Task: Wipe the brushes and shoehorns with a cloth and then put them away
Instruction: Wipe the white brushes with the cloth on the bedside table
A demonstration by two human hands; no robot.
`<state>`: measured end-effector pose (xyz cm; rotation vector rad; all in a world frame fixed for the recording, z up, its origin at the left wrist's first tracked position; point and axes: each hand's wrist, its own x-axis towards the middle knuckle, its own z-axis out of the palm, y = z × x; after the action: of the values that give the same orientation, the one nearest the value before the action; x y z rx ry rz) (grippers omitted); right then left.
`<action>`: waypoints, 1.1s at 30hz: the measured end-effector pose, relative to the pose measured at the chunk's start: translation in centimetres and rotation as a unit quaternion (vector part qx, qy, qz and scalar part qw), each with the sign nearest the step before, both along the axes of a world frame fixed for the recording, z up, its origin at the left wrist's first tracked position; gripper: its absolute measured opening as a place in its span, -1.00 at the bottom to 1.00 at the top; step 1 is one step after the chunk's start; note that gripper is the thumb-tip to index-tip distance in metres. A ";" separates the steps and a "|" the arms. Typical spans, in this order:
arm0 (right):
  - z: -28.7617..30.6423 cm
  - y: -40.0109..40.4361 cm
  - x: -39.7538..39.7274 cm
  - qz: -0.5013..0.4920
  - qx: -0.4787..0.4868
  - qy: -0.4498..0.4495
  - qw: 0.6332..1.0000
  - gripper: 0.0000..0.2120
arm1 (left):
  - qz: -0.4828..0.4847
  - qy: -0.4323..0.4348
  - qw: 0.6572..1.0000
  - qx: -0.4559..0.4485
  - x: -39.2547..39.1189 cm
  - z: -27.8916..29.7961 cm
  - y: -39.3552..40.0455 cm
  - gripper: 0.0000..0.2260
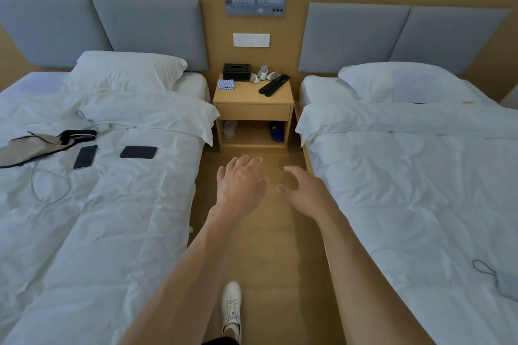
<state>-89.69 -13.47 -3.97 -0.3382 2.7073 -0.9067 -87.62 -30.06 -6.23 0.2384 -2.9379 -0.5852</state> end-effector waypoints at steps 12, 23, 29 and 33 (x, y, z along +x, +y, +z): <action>1.3 -10.9 -18.6 -0.070 -0.011 -0.014 0.997 -0.46 | -0.035 -0.012 0.999 0.006 -18.5 0.0 -11.3 -0.50; -0.4 -14.4 -31.8 -0.093 -0.006 -0.038 0.995 -0.46 | -0.041 -0.044 0.998 0.016 -31.3 -1.8 -15.2 -0.49; -1.9 -15.1 -42.2 -0.064 -0.025 -0.047 0.997 -0.47 | -0.021 -0.063 0.998 0.003 -40.9 -2.7 -15.5 -0.48; -1.8 -15.3 -50.3 -0.040 -0.028 -0.047 0.998 -0.47 | 0.002 -0.078 0.997 -0.009 -48.6 -2.0 -15.7 -0.50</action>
<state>-140.03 -28.73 -5.76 -0.1939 2.6300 -0.9951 -136.24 -45.76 -8.18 0.3016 -3.0894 -0.5633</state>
